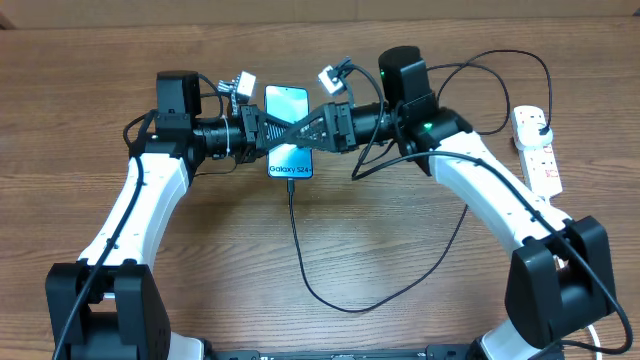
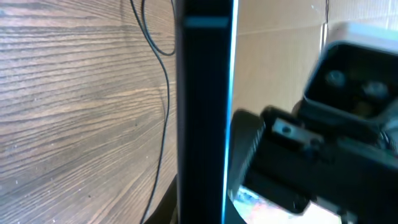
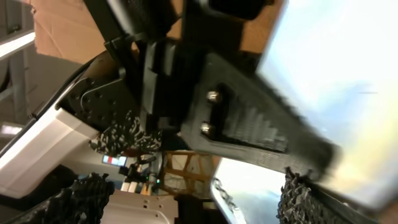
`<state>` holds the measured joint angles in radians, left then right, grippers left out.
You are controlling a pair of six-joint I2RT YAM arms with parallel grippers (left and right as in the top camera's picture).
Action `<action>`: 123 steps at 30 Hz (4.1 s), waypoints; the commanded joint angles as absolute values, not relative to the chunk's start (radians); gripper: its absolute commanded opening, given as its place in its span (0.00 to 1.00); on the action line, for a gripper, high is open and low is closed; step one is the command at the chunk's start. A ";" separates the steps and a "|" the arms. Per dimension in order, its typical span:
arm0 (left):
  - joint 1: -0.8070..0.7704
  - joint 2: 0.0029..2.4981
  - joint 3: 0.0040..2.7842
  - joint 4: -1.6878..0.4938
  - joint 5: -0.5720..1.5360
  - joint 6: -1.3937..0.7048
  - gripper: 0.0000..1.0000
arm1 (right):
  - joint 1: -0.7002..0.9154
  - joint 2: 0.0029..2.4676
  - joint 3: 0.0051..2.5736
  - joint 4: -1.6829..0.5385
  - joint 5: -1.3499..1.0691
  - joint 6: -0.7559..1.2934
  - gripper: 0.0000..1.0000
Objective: Plug charger to phone and switch on socket
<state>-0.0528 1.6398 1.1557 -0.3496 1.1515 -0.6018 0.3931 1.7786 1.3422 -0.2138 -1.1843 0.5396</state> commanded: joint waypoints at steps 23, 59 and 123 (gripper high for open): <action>-0.129 1.615 1.166 -0.340 1.371 -0.159 0.11 | 0.299 1.795 1.341 -0.892 -0.946 -0.061 1.00; -0.062 1.615 1.166 -0.461 1.315 -0.359 0.04 | 0.207 1.795 1.341 -0.813 -1.324 -0.146 0.80; -0.210 1.615 1.166 -0.350 1.377 -0.251 0.05 | 0.224 1.795 1.341 -0.420 -1.379 0.236 0.30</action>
